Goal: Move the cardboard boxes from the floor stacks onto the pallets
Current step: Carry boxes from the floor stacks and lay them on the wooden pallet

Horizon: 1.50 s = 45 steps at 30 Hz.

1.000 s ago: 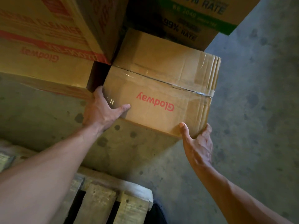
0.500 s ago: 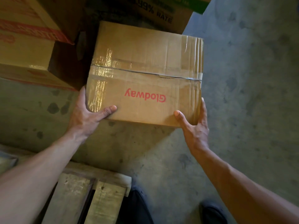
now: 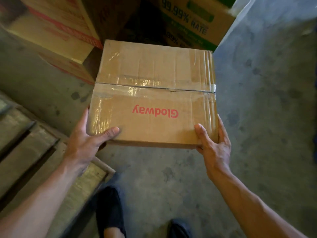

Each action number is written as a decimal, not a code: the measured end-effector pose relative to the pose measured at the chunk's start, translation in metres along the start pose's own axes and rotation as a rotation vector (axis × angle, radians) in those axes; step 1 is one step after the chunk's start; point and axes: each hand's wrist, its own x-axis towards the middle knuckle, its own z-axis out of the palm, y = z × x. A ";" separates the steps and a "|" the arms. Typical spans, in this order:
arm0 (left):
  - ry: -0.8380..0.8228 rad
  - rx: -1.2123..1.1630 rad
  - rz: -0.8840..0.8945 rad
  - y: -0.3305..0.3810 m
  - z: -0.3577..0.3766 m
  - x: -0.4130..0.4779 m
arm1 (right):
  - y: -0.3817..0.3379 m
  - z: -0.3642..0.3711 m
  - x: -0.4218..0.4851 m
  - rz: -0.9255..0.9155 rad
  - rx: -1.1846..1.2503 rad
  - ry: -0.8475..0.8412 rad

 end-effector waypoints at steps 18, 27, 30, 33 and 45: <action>0.588 -0.281 0.066 -0.041 -0.077 -0.306 | -0.024 -0.003 -0.190 -0.238 -0.047 -0.503; 0.839 -0.323 0.024 -0.084 -0.124 -0.422 | -0.014 0.027 -0.288 -0.340 -0.141 -0.728; 0.840 -0.379 0.019 -0.097 -0.119 -0.424 | -0.008 0.030 -0.288 -0.357 -0.182 -0.733; 0.818 -0.432 -0.012 -0.109 -0.112 -0.416 | -0.005 0.032 -0.281 -0.360 -0.216 -0.773; 0.769 -0.481 0.036 -0.124 -0.112 -0.344 | 0.007 0.096 -0.215 -0.340 -0.355 -0.748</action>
